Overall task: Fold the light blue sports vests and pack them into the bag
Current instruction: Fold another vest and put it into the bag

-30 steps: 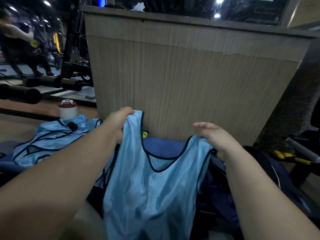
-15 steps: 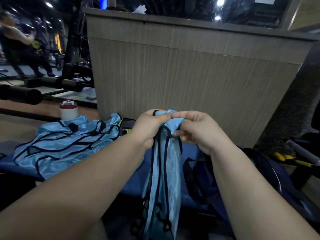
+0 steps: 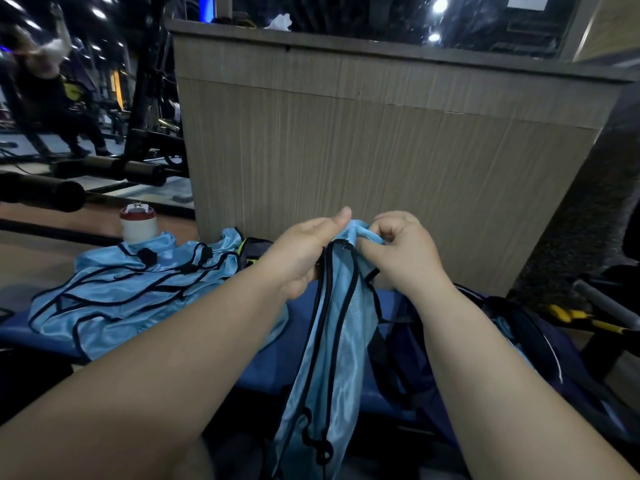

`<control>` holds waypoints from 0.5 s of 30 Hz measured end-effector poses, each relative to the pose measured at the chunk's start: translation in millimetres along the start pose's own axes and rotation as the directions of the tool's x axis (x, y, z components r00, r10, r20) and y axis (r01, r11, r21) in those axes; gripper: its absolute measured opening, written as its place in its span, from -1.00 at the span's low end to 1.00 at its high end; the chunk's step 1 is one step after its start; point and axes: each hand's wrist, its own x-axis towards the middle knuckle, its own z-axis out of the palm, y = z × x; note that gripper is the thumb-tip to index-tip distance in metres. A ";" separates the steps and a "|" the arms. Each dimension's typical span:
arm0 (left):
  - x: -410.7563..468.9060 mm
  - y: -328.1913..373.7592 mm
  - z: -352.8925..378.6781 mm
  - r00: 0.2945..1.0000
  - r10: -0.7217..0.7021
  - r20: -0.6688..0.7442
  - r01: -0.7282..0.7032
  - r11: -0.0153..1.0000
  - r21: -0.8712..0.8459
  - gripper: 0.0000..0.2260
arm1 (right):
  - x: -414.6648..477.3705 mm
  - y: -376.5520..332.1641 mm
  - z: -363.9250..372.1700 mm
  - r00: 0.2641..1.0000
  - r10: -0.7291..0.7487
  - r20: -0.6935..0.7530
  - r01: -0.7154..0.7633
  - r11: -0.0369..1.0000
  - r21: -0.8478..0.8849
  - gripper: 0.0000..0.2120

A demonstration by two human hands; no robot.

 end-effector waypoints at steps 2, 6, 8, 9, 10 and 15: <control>-2.4 2.4 -0.7 0.991 0.030 0.131 -0.032 0.999 0.019 -0.66 | 2.0 1.6 0.1 0.999 0.035 0.013 -0.035 0.999 0.031 -0.74; -1.6 0.7 -6.2 0.969 0.099 0.227 -0.129 0.984 0.122 -0.45 | 2.3 -0.5 -2.7 0.997 0.070 -0.022 -0.069 0.997 0.043 -0.75; -0.9 1.2 -6.7 0.975 0.141 0.173 -0.176 0.962 0.208 -0.46 | 2.1 -4.2 -3.7 0.999 0.041 -0.034 -0.039 0.998 0.039 -0.75; -1.0 2.9 -6.3 0.974 0.174 0.143 -0.206 0.947 0.247 -0.52 | 1.9 -6.5 -4.4 0.999 0.032 -0.036 -0.030 0.998 0.055 -0.74; -1.6 5.3 -4.7 0.972 0.205 0.118 -0.229 0.940 0.254 -0.58 | 1.9 -8.5 -4.9 0.999 0.027 -0.039 -0.023 0.997 0.080 -0.72; -6.3 22.2 -6.5 0.975 0.189 0.121 -0.200 0.976 0.086 -0.76 | 1.8 -24.3 -12.3 0.997 -0.034 -0.071 0.043 0.990 0.134 -0.72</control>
